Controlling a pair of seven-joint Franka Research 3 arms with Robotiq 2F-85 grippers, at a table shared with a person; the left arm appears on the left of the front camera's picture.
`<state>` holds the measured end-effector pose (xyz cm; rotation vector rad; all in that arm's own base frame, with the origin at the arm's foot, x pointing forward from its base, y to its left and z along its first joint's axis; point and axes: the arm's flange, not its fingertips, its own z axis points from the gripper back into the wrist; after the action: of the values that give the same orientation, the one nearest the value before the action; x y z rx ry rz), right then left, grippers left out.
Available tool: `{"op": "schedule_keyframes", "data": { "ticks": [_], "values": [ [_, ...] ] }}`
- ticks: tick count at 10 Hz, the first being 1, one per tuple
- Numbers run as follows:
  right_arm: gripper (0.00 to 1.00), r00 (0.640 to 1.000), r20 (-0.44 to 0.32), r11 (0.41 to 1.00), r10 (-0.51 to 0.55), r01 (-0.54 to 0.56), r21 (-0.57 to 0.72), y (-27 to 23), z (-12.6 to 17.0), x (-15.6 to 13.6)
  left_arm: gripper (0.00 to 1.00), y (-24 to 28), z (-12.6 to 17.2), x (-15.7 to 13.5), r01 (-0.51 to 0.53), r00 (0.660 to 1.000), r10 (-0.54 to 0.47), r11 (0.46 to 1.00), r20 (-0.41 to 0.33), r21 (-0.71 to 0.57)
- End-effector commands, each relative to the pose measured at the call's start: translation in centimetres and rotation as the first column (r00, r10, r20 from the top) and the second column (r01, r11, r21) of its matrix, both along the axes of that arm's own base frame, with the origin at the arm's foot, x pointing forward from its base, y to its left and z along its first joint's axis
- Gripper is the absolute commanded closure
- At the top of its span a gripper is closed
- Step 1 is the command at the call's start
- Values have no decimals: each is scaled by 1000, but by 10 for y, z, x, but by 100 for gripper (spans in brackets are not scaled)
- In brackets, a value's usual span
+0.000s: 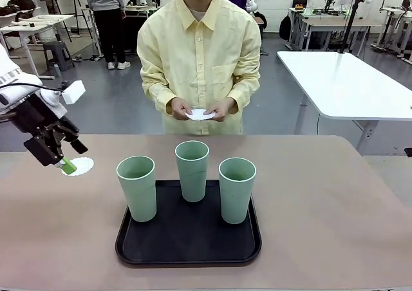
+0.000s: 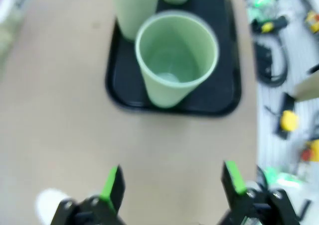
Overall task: Place coasters on the table and set cups on them.
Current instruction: Pick up one Reusable plastic cup and place it on a coaster set by the human.
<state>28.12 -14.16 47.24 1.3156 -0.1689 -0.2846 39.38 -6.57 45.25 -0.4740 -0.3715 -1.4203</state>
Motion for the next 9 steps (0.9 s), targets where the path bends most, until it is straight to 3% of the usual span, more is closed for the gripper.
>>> {"op": "schedule_keyframes", "data": {
  "ticks": [1, 3, 5, 6, 7, 9],
  "values": [
    [0, 1000, 3, 1000, -2, 2, 4, 0, 0, 0, 0, 8, -22, 9, 65, 996, -76, 979, -47, -191],
    [0, 1000, 3, 1000, -2, 2, 4, 0, 0, 0, 0, 12, -40, 9, 59, 996, -77, 945, -42, -323],
    [0, 1000, 3, 1000, -2, 2, 4, 0, 0, 0, 0, 18, -46, 7, 61, 994, -91, 928, -64, -368],
    [0, 1000, 3, 1000, -2, 2, 4, 0, 0, 0, 0, 11, -36, 2, -32, 997, 8, 941, -72, -338],
    [0, 1000, 3, 1000, -2, 2, 4, 0, 0, 0, 0, 14, -46, 4, 55, 995, -81, 937, -61, -345],
    [0, 1000, 3, 1000, -2, 2, 4, 0, 0, 0, 0, 14, -46, 4, 55, 995, -81, 937, -61, -345]
  ]
}}
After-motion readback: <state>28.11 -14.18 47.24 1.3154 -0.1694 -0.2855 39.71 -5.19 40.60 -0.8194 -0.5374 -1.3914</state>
